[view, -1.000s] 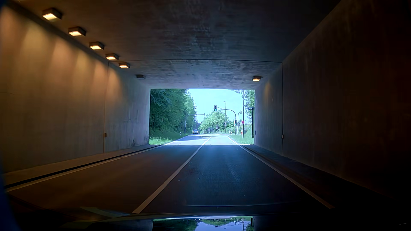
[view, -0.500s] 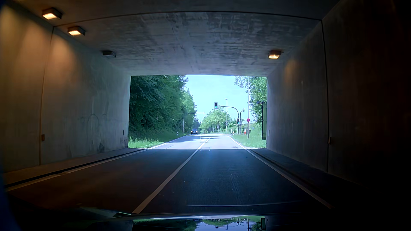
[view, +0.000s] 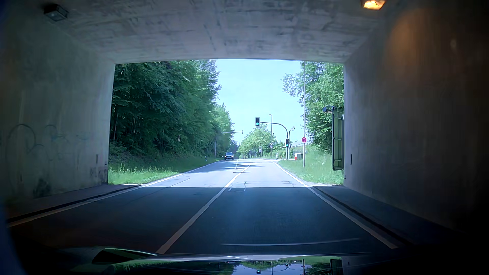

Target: Follow the waypoints while adhering to traffic rules and regulations

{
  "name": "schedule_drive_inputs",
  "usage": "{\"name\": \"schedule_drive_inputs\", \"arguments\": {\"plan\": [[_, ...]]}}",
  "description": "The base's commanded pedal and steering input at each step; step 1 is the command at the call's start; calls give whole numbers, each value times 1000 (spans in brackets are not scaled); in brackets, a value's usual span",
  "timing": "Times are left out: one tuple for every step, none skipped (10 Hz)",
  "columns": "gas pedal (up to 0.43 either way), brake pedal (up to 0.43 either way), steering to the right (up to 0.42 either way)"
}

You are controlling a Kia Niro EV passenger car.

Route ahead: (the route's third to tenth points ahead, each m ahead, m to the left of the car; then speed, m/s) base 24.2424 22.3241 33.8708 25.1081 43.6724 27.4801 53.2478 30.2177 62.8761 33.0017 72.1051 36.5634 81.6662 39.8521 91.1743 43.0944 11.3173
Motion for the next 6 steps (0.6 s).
{"name": "schedule_drive_inputs", "arguments": {"plan": [[98,0,-4],[98,0,-4],[98,0,-4],[98,0,-4],[98,0,-3],[98,0,-2]]}}
